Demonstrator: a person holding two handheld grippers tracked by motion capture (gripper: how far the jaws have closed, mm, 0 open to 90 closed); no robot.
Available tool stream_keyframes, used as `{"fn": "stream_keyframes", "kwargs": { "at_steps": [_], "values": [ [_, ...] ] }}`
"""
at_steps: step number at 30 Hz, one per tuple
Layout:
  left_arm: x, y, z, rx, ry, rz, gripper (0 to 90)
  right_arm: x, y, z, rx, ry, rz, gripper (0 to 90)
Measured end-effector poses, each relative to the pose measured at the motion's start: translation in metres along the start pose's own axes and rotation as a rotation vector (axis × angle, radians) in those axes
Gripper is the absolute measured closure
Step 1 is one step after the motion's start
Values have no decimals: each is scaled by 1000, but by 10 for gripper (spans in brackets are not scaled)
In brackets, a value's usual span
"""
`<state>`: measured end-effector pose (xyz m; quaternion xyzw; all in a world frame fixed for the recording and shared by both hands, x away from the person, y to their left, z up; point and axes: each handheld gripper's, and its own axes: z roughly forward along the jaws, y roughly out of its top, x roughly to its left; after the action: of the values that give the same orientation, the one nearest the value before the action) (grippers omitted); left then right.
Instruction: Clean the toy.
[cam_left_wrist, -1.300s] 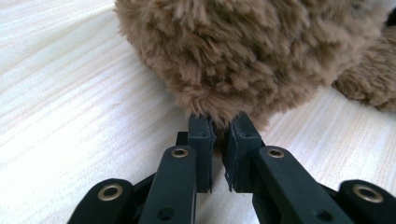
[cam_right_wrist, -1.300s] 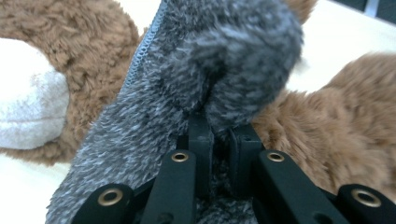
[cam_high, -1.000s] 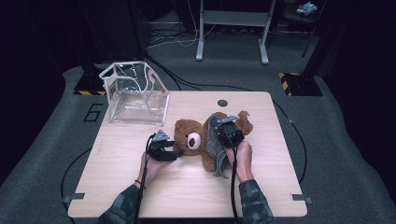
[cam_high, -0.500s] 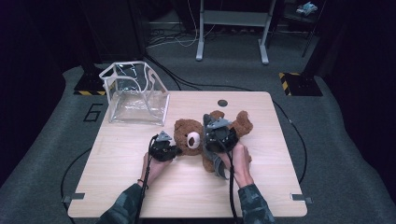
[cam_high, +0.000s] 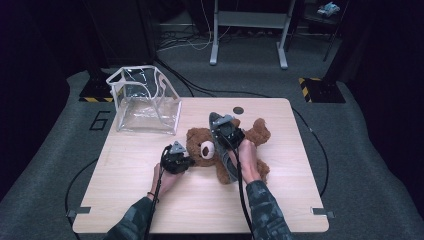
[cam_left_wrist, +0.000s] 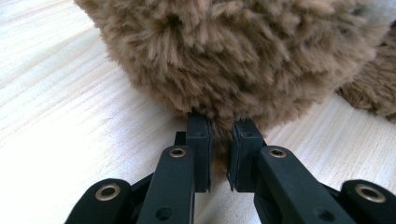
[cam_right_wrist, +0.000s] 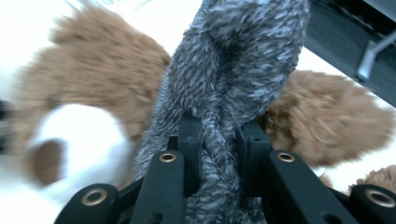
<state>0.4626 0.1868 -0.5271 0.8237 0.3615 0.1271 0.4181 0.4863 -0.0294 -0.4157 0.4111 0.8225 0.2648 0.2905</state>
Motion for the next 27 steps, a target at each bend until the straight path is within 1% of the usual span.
{"fn": "stream_keyframes", "kwargs": {
  "at_steps": [1,3,4,5,6,7,8,9,10,11,12,13,14,15,17,18,19,20,21,22,23,24,25,26,27],
  "values": [
    [0,0,0,0,-2,0,809,-4,0,4,1,-3,0,758],
    [0,0,0,0,-3,0,809,-12,0,5,-3,-15,30,759],
    [0,0,0,0,-3,1,809,-15,1,5,-1,-23,55,759],
    [0,0,0,0,-3,0,809,-20,2,4,0,-37,60,759],
    [0,0,0,-2,-5,-5,809,-23,2,3,-1,-68,65,760],
    [1,0,0,0,-5,-1,809,-28,3,2,7,-92,63,759],
    [1,0,0,5,-15,-8,809,-35,3,1,17,-99,82,759],
    [1,0,0,11,-10,-2,809,-43,3,1,21,-126,112,759],
    [2,0,0,2,-13,-8,809,-48,2,0,23,-140,116,758],
    [3,0,0,3,-15,-8,809,-57,0,-1,24,-151,146,757],
    [3,0,0,1,-22,-18,809,-61,-1,-3,20,-149,154,757],
    [3,0,0,1,-22,-18,808,-61,-1,-3,20,-149,154,757],
    [3,0,1,0,-25,-25,808,-64,-4,-14,-15,-132,177,756],
    [4,0,1,1,-27,-27,808,-63,-5,-17,-37,-113,188,756],
    [4,0,1,0,-28,-30,807,-58,-5,-25,-68,-68,191,756],
    [4,0,0,4,-30,-27,806,-53,-5,-29,-82,-31,182,756],
    [4,0,0,3,-29,-26,806,-46,-5,-31,-82,13,176,755],
    [4,0,0,3,-28,-26,806,-37,-4,-32,-77,33,147,754],
    [3,0,0,5,-30,-26,806,-29,-3,-31,-69,70,132,753],
    [3,0,0,5,-30,-25,806,-25,-2,-28,-63,100,121,753],
    [4,0,0,4,-29,-25,806,-19,-1,-23,-44,103,107,753],
    [4,0,0,3,-27,-23,806,-17,0,-18,-26,99,78,753],
    [3,0,1,1,-26,-24,806,-16,0,-13,-15,96,83,753],
    [3,0,0,2,-26,-23,806,-20,-1,-4,-2,83,93,753],
    [3,0,1,0,-26,-25,806,-23,-2,-1,-1,76,102,753]
  ]
}}
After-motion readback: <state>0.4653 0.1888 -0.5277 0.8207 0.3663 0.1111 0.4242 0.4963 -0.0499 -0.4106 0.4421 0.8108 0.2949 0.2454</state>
